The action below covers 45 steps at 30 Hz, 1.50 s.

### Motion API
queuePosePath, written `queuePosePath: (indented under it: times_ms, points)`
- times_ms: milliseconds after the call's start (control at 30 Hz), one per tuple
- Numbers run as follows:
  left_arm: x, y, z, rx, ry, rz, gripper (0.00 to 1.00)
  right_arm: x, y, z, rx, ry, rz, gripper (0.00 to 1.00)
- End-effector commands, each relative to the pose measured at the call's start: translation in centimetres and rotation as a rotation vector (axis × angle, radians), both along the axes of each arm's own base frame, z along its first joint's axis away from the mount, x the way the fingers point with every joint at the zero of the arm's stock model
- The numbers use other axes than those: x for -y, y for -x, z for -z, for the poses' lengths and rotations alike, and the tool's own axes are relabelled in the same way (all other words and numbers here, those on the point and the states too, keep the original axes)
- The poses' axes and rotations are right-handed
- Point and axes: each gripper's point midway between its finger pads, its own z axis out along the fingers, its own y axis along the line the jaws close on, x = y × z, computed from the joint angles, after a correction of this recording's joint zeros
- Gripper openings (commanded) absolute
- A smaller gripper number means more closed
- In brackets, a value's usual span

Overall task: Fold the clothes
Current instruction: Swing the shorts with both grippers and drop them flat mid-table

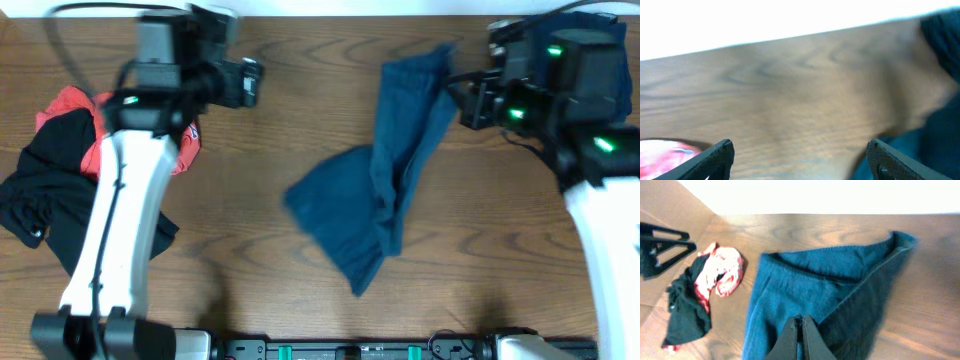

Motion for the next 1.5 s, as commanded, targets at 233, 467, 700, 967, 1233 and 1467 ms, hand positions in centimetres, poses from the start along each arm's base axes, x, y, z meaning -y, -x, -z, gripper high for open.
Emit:
queuePosePath:
  times_ms: [233, 467, 700, 967, 1233, 1467]
  points:
    - [-1.0, 1.0, -4.8, 0.100, 0.069, 0.002, 0.86, 0.2, 3.3, -5.9, 0.192, 0.131, -0.007, 0.01]
    - [2.1, 1.1, -3.0, 0.036, 0.167, 0.159, 0.86, -1.9, 2.8, -3.3, 0.119, 0.152, -0.087, 0.01]
    - [-1.3, -1.0, -2.5, 0.074, 0.108, 0.063, 0.86, -8.1, 1.2, -2.7, 0.128, 0.046, -0.241, 0.01]
    - [-12.9, -2.3, -3.4, 0.120, 0.110, -0.283, 0.86, -17.1, -1.3, -9.5, 0.428, -0.198, -0.336, 0.01]
    - [-18.4, -1.0, -3.6, 0.119, 0.184, -0.392, 0.86, -19.8, 3.1, -20.7, 0.702, -0.468, -0.406, 0.01]
    - [-17.9, -0.9, -3.3, 0.103, 0.188, -0.383, 0.86, -15.9, 0.9, -15.4, 0.477, -0.273, -0.288, 0.01]
